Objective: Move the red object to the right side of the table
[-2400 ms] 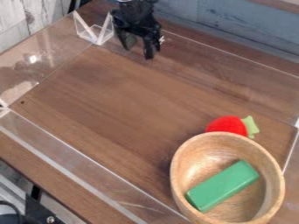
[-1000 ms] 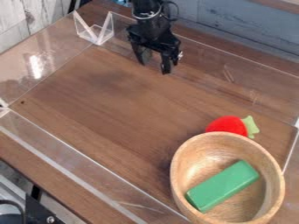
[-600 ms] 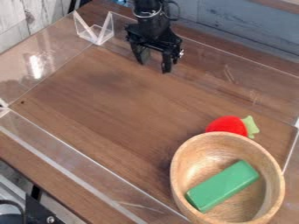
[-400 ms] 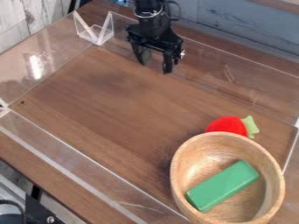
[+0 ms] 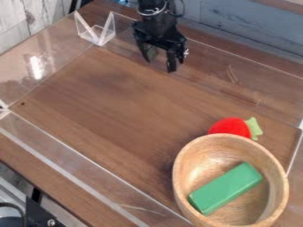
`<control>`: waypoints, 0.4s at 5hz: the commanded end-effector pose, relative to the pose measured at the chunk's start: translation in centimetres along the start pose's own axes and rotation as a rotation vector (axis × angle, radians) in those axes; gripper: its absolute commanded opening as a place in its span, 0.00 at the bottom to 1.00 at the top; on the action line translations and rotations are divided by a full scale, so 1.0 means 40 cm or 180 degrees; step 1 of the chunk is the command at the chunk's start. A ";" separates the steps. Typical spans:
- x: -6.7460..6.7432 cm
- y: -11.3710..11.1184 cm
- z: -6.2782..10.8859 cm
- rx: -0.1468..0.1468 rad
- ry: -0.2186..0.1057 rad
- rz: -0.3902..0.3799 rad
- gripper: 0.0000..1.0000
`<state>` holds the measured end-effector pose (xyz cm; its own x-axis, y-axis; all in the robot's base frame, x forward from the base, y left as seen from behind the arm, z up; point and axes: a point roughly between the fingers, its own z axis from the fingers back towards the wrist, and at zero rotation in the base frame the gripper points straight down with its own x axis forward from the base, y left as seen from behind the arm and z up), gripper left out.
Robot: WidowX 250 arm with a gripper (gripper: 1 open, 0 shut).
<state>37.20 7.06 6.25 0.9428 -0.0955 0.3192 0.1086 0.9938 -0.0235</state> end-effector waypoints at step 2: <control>-0.005 0.051 -0.006 0.0113 -0.0061 0.0155 1.00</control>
<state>36.79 8.76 4.34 0.9547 -0.0461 0.2938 0.0554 0.9982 -0.0236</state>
